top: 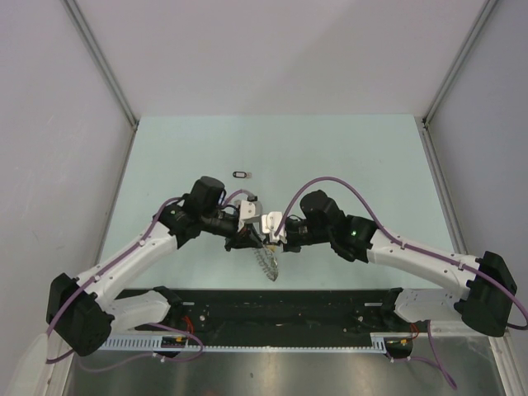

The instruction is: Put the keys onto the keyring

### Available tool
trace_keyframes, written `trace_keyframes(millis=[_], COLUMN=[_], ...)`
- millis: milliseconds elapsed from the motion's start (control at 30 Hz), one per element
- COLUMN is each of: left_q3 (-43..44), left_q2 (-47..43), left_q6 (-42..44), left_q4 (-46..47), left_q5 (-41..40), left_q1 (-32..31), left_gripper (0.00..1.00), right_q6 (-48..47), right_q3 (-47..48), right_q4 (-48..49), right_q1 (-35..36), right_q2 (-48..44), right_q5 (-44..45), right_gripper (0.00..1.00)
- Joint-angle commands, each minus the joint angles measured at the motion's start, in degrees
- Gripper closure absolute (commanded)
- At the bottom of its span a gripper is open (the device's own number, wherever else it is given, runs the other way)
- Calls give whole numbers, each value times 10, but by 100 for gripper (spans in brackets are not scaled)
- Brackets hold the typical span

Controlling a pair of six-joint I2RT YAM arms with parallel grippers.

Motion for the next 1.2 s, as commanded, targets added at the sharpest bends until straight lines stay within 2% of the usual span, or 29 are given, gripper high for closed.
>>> trace_keyframes(millis=[0, 67, 367, 600, 767, 933, 1033, 1167], left_q3=[16, 13, -6, -34, -42, -48, -55, -84], left_q2=[-1, -6, -47, -100, -128, -147, -156, -168], left_q6=[17, 15, -62, -97, -132, -176, -202, -252], left_q4=[-11, -10, 40, 68, 105, 147, 179, 254], left_q5=[2, -2, -64, -65, -68, -119, -123, -115], left_q1=[-3, -3, 9, 22, 31, 32, 32, 32], left_gripper=[94, 100, 100, 100, 100, 100, 100, 100], right_q6=[-4, -4, 13, 23, 18, 14, 15, 20], right_q3=[30, 30, 27, 13, 11, 8, 6, 6], right_q4=[17, 11, -12, 11, 14, 14, 22, 37], right_q1=[6, 5, 7, 7, 7, 7, 7, 8], right_q2=[-8, -12, -36, -48, -42, -32, -31, -23], right_q5=[-1, 6, 56, 82, 63, 47, 38, 24], right_gripper=[100, 100, 100, 100, 100, 100, 100, 100])
